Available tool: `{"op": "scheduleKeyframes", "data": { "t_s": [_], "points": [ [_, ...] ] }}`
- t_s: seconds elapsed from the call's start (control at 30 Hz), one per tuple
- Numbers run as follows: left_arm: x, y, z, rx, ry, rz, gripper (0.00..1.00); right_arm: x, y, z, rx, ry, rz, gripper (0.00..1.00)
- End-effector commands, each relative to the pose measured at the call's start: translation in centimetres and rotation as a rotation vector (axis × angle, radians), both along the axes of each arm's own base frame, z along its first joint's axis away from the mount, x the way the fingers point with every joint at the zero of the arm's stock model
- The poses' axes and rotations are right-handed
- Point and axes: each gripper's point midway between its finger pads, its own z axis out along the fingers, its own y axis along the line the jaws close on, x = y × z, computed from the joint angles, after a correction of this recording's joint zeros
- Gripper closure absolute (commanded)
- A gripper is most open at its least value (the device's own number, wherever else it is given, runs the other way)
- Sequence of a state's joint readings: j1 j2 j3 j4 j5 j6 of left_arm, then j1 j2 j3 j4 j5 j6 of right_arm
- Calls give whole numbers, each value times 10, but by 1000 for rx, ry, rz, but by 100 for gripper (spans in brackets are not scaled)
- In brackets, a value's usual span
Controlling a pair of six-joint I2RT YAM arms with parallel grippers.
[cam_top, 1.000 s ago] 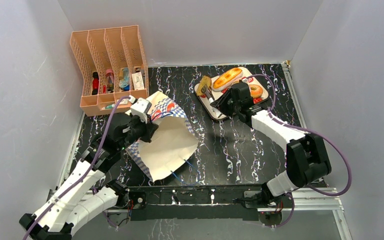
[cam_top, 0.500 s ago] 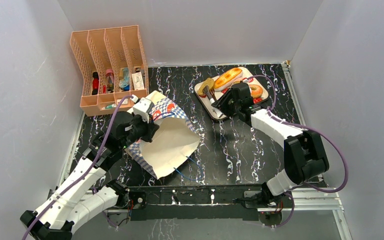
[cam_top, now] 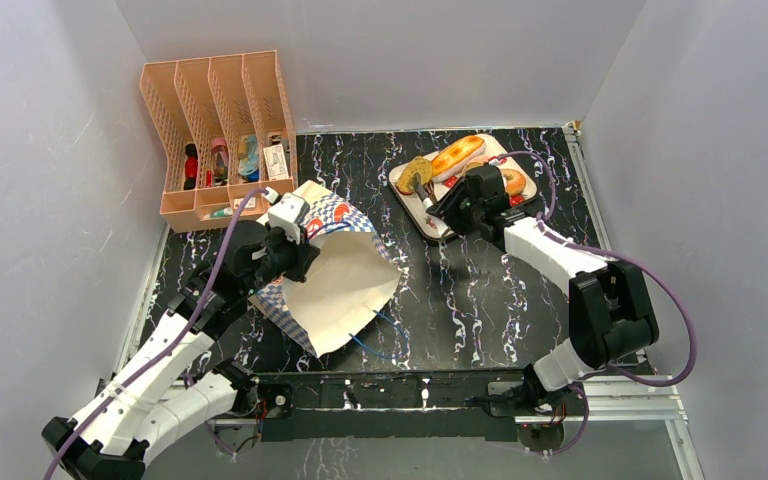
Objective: Take the fake bread out of the paper bag
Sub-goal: Place the fake bread in the container, then take out the fake bread from the paper bag.
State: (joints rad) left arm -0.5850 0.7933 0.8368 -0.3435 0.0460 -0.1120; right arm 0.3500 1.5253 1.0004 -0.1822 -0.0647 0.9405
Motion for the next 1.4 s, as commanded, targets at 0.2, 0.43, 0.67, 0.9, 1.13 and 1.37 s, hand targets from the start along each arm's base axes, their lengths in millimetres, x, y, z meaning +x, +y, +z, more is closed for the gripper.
{"op": "scheduleKeyframes", "data": {
  "t_s": [0.2,0.43,0.67,0.9,1.13,1.37],
  "points": [
    [3,-5,25,-36,-54,-13,100,-4,-6,55,41,-146,0,66],
    [4,-7,27,-42,-57,-18,100,-15,-10,63,43,-157,-4,66],
    [7,-11,25,-39,-54,-32,100,-35,-18,79,43,-190,4,67],
    [36,-38,5,-31,4,-58,100,-116,-35,98,2,-227,126,70],
    [60,-54,-8,-16,36,-53,100,-181,-39,88,9,-221,272,72],
    [70,-61,-12,-18,61,-48,100,-201,-32,81,4,-203,383,73]
  ]
}}
